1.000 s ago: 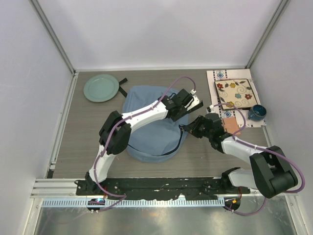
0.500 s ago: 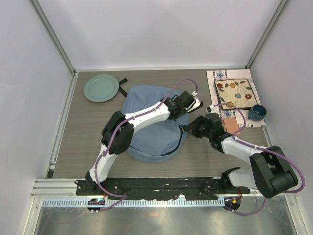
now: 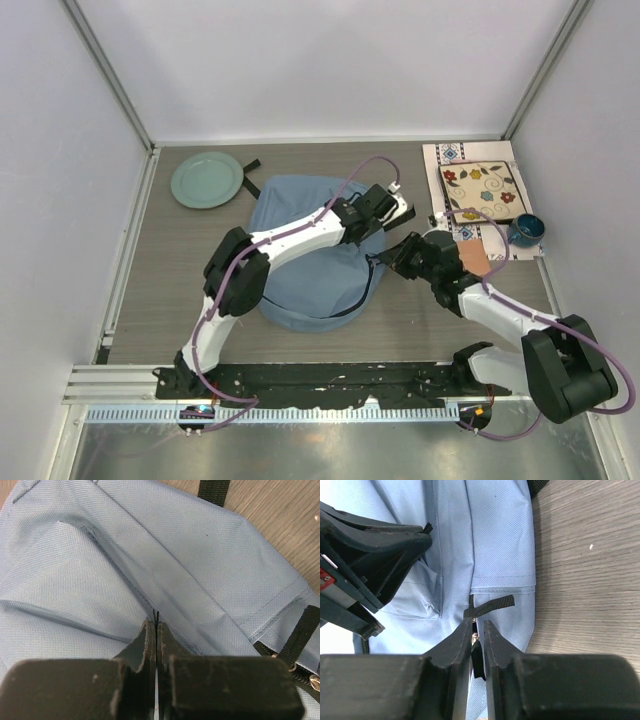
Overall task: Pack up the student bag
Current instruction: Unzip the student bag at the center of the board.
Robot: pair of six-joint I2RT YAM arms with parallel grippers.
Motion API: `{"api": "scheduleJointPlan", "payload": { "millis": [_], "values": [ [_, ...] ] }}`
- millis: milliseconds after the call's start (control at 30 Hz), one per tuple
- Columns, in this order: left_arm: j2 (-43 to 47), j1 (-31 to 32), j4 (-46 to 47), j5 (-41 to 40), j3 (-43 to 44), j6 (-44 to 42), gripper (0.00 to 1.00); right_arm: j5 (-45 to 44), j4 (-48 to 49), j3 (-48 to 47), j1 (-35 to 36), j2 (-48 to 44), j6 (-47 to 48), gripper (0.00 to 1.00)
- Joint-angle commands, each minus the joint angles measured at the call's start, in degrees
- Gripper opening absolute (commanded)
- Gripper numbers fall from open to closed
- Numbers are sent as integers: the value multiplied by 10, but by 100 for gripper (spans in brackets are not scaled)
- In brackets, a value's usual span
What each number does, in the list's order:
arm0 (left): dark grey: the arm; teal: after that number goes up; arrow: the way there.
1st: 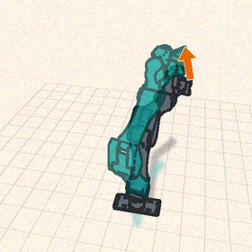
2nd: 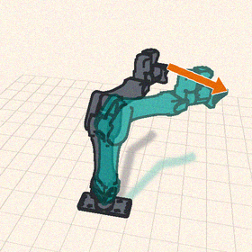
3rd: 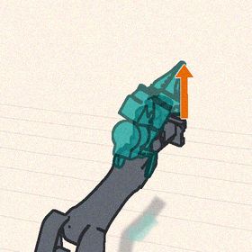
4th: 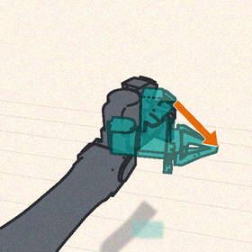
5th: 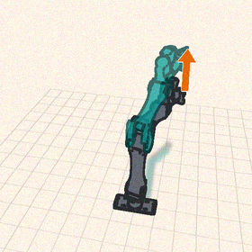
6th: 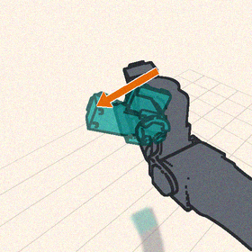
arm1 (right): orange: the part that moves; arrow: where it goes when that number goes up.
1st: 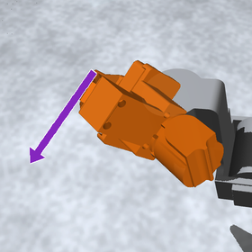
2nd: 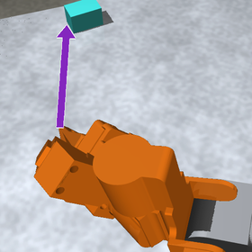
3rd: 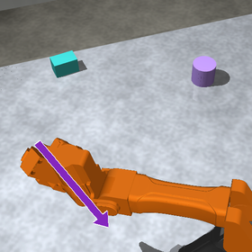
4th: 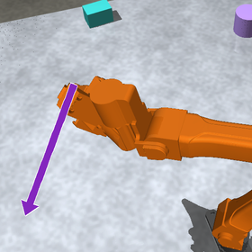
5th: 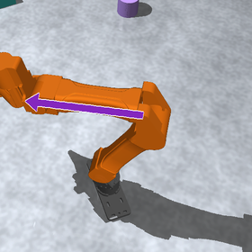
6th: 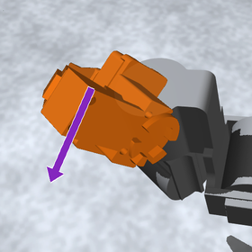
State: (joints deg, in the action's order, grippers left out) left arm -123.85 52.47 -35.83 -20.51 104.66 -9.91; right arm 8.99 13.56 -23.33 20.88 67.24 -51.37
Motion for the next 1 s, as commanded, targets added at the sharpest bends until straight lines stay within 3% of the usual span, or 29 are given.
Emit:
{"api": "scheduleJointPlan", "payload": {
  "millis": [0,33,133,233,467,667,967],
  "values": [
    [50,-3,10,-5,-13,26,0,-21,1,-4,-1,-31,-5,24],
    [55,-3,17,-16,-20,30,0,-24,0,-5,0,-40,-7,32],
    [73,-4,33,-36,-38,50,0,-21,3,-5,-1,-51,-14,45],
    [102,-5,55,-56,-61,80,0,1,33,-3,-1,-46,-16,49],
    [160,-15,97,-68,-114,151,0,64,130,-2,-1,-24,-14,50],
    [182,-19,112,-62,-142,190,0,73,150,-26,0,-23,2,52],
    [200,-26,126,-64,-165,225,0,164,183,-78,1,75,19,54]
  ]
}}
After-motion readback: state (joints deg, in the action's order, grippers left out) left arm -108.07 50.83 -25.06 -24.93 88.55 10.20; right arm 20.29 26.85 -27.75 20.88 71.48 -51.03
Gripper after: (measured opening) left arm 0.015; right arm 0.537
